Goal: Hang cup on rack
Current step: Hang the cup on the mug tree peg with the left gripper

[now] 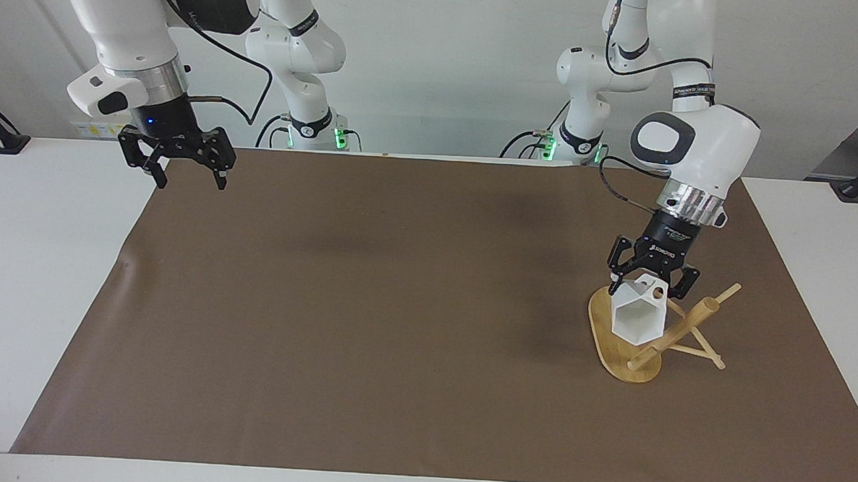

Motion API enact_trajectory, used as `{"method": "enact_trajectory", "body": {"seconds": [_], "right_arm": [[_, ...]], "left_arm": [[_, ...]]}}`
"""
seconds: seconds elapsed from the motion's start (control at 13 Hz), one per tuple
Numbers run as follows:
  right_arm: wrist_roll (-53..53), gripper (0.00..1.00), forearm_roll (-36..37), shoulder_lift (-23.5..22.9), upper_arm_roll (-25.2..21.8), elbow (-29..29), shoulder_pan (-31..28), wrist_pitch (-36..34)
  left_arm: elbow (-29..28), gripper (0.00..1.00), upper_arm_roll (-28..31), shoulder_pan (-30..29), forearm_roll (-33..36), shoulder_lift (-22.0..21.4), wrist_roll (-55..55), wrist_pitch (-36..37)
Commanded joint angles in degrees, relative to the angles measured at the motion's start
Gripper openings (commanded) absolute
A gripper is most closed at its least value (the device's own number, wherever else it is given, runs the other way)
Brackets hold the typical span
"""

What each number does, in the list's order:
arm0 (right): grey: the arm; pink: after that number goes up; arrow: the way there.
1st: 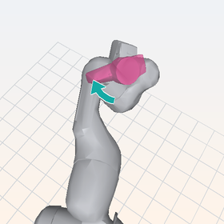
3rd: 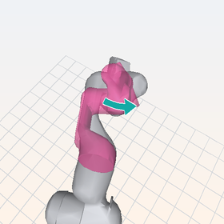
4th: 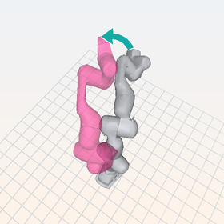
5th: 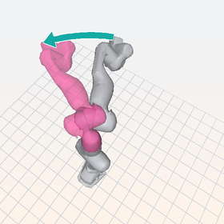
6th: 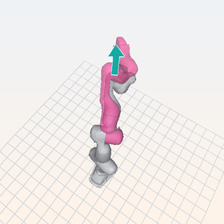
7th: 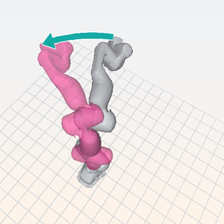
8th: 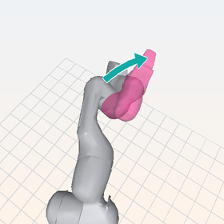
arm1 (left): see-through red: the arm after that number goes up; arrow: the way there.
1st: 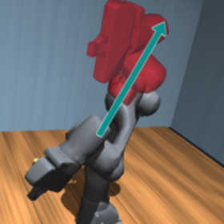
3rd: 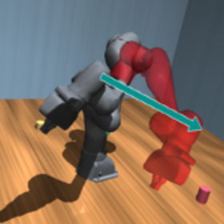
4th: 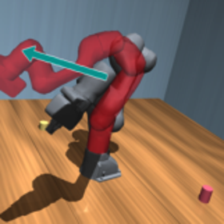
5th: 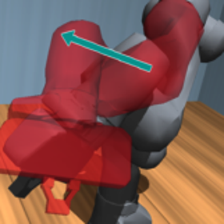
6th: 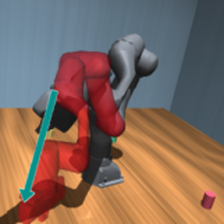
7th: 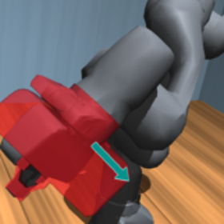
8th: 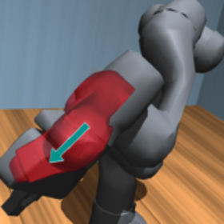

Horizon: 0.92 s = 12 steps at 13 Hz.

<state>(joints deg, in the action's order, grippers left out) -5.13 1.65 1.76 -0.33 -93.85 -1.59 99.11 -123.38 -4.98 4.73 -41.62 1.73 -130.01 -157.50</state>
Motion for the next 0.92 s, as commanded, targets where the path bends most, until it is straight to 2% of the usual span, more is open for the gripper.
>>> {"method": "enact_trajectory", "body": {"seconds": [0.0, 0.54, 0.77, 0.84], "right_arm": [[1.0, 1.0, 0.54, -0.27, 0.24, 2.79, -0.08, -3.56], [1.08, 1.0, 0.37, -0.09, -0.2, 2.18, -0.08, -3.58], [0.56, 1.0, 0.37, -0.09, -2.56, 1.83, -0.08, -2.52], [0.38, 1.0, 0.37, -0.09, -3.09, 1.66, -0.08, -2.17]], "left_arm": [[0.25, 0.0, -0.38, -0.51, 0.49, 0.81, -1.47, -1.14], [0.07, 0.0, -0.38, -1.39, 0.49, 0.9, -1.91, -1.23], [0.16, 0.0, -0.38, -2.0, 0.49, 1.08, -1.74, -1.23], [0.16, 0.13, -0.38, -2.0, 0.49, 1.08, -1.56, -1.23]]}}
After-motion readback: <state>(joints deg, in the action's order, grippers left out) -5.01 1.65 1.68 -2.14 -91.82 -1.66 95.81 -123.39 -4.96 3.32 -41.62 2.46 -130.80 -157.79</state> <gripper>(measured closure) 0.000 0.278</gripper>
